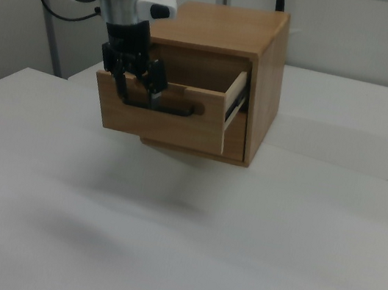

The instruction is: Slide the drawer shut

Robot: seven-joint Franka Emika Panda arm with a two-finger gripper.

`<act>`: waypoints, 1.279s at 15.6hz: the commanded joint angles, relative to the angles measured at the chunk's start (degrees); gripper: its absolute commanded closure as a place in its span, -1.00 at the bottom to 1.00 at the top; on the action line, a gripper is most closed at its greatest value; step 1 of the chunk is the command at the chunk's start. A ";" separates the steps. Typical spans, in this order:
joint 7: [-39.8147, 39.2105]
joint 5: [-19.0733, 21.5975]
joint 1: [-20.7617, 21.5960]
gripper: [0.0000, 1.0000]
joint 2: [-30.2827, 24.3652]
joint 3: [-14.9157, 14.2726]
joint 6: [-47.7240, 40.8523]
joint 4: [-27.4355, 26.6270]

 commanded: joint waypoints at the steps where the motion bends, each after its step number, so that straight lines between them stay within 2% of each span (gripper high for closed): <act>1: -1.28 -0.62 1.13 -1.00 -0.09 -1.07 -0.01 0.08; 20: -3.30 -0.54 0.60 -1.00 -0.27 -1.07 -0.01 0.08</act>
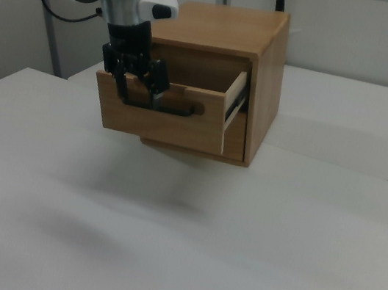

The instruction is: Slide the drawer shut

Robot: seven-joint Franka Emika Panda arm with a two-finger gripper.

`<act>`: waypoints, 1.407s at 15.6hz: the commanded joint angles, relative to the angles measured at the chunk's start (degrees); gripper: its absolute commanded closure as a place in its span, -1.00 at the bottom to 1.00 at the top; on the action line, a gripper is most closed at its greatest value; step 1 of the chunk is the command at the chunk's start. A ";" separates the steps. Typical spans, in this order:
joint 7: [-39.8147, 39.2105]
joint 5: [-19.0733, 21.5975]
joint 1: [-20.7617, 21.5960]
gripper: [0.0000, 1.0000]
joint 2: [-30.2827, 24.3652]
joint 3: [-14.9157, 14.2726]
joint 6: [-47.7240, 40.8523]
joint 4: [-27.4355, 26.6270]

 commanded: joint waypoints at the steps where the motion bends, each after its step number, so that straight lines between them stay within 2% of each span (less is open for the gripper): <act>1: -1.52 -0.45 0.76 -1.00 -0.29 -0.88 -0.01 0.08; 4: -2.31 -0.53 0.76 -1.00 -0.11 -0.88 -0.01 -0.09; 7: -8.18 -0.53 0.41 -1.00 -0.20 -1.06 -0.10 -0.18; 10: -10.48 -0.45 -0.47 -1.00 0.15 -1.06 0.17 -0.27; 13: -17.24 -0.62 -0.30 -1.00 1.11 -1.06 0.08 -0.45; 17: -17.26 -1.50 -0.03 -0.98 1.29 -0.80 0.17 -0.62; 18: -17.17 -1.59 0.05 -0.86 1.82 -0.80 0.60 -1.14; 20: -17.34 -1.24 -0.03 -0.35 2.69 -0.71 0.96 -1.15; 22: -17.17 -0.71 -0.03 0.67 2.96 -0.71 1.22 -1.32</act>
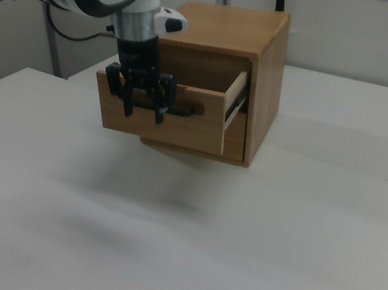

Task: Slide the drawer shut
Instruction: 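Lower the open gripper down to the drawer's black bar handle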

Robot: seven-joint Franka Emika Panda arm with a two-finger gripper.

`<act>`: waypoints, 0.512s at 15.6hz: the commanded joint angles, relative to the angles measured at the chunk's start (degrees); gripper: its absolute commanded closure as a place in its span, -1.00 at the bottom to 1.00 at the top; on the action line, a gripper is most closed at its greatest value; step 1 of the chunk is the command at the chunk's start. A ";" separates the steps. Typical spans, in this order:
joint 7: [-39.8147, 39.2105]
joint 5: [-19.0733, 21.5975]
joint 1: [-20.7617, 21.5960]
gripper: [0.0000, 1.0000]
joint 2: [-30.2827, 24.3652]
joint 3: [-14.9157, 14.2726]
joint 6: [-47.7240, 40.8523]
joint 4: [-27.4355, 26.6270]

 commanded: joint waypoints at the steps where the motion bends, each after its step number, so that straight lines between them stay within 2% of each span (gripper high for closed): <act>1: -0.73 -0.24 0.38 0.98 0.78 -0.06 1.22 -0.70; 4: 0.67 0.29 0.38 1.00 1.49 0.03 1.49 -0.61; 8: 6.89 3.71 0.47 1.00 2.45 0.03 7.01 -0.88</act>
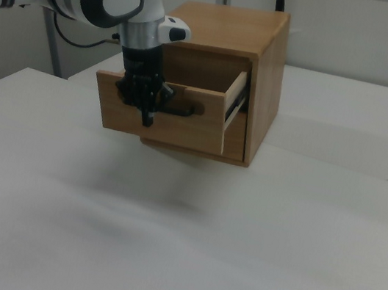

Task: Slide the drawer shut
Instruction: 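Lower the open gripper down to the drawer's black bar handle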

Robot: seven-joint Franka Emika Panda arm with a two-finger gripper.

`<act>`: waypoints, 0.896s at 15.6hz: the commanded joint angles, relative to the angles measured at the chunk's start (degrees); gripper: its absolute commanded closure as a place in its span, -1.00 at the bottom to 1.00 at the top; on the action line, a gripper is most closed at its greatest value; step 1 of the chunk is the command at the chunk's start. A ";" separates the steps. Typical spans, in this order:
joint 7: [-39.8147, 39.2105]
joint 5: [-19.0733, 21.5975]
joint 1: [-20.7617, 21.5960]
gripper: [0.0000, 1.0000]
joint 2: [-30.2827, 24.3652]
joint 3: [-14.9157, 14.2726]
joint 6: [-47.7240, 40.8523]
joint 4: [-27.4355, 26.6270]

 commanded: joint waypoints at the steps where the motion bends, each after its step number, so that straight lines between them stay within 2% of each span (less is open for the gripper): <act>1: 6.84 2.29 0.52 1.00 0.59 -0.07 5.07 -0.72; 6: 14.58 2.64 1.22 1.00 2.61 0.02 9.91 -0.37; 9: 18.97 6.41 1.22 1.00 3.75 -0.07 12.79 0.77; 12: 23.29 6.16 2.01 1.00 6.12 -0.07 16.93 1.04; 14: 23.47 6.33 2.10 1.00 8.75 -0.07 18.78 4.44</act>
